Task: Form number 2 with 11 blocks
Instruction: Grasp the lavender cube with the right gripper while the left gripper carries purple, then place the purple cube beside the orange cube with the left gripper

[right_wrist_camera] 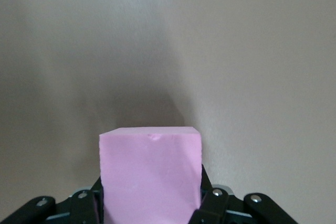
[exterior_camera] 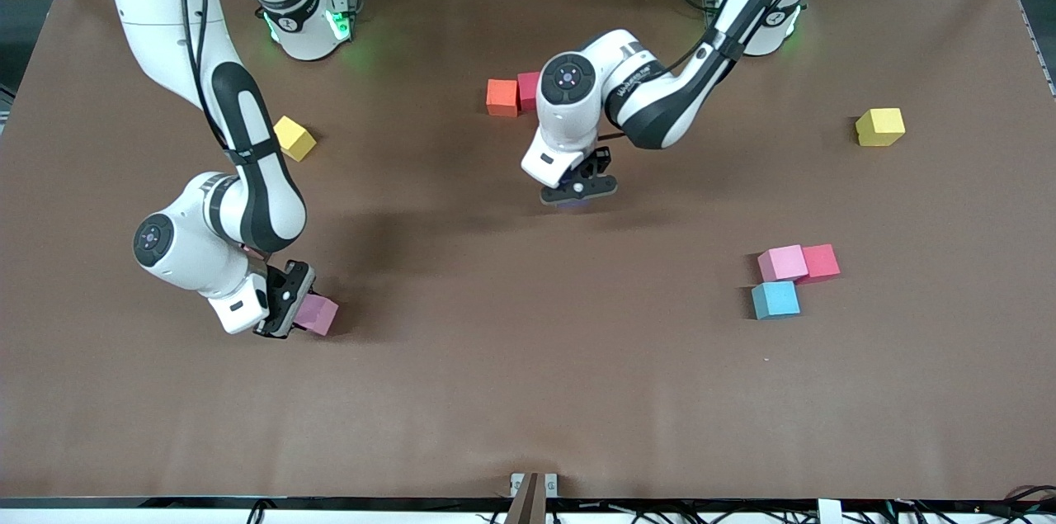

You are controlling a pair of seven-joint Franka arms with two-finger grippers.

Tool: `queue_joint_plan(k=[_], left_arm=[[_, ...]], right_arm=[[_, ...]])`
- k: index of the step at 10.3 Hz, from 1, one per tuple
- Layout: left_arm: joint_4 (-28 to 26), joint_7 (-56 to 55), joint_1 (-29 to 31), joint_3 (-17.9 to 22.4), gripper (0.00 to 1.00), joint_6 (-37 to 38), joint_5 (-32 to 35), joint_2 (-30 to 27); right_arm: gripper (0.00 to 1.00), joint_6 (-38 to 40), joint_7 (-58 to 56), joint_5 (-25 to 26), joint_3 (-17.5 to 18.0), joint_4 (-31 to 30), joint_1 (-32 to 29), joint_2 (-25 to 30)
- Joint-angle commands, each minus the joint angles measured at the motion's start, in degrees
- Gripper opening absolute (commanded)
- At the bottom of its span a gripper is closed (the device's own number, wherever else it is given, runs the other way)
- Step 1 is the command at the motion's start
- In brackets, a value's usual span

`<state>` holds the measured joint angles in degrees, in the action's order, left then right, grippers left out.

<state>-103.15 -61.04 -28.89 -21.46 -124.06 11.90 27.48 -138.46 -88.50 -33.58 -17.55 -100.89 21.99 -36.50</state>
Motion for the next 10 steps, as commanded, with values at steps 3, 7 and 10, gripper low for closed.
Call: queue_joint_plan(k=[3,7,10], left_arm=[[-5.72,0.49,-0.2,-3.41,0.0,-7.83,8.92,-0.68],[-8.29,-0.92,-0.21,-4.46,0.0,-10.41,9.02,-0.41],[-11.54,-4.08,-0.38,-5.08,0.02,-10.15,9.02,-0.59]], right_arm=[[0.1,10.2,5.42,-0.18,-0.29,3.59,0.25,3.36],[0.1,21.53,12.11,4.99,-4.07,9.73,0.25,5.64],[0.1,33.76,17.56,12.12,-5.83,16.16,0.07,8.54]])
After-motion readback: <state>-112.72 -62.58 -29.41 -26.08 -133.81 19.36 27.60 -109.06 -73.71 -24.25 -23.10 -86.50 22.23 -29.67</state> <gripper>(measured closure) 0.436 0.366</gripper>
